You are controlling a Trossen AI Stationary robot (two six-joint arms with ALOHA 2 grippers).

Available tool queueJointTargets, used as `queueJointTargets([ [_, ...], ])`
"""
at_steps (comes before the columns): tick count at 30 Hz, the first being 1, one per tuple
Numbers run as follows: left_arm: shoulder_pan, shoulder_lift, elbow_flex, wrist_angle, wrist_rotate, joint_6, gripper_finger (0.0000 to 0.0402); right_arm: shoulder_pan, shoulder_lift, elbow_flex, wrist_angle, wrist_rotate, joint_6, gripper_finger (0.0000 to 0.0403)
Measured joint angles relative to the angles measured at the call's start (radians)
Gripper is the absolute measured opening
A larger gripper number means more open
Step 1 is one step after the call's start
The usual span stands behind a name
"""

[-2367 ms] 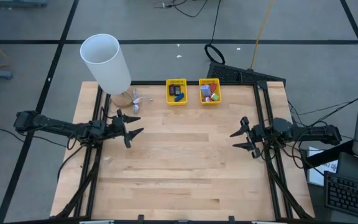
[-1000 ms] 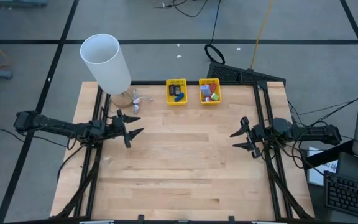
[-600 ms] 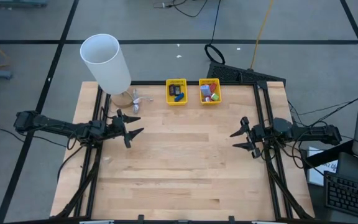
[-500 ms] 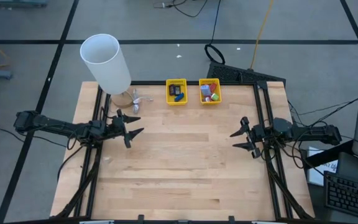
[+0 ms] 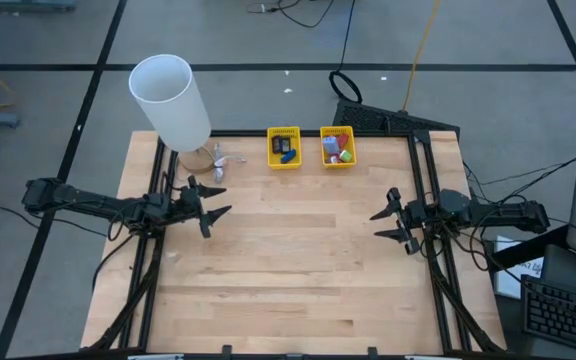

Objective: Pick & Place Office items
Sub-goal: Return To Home Position

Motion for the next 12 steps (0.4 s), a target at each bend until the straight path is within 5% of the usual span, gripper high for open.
queueJointTargets([
  [12,0.000,0.000,0.000,0.000,0.000,0.000,0.0271,0.000,0.000,0.000,0.000,0.000,0.000,0.0193],
])
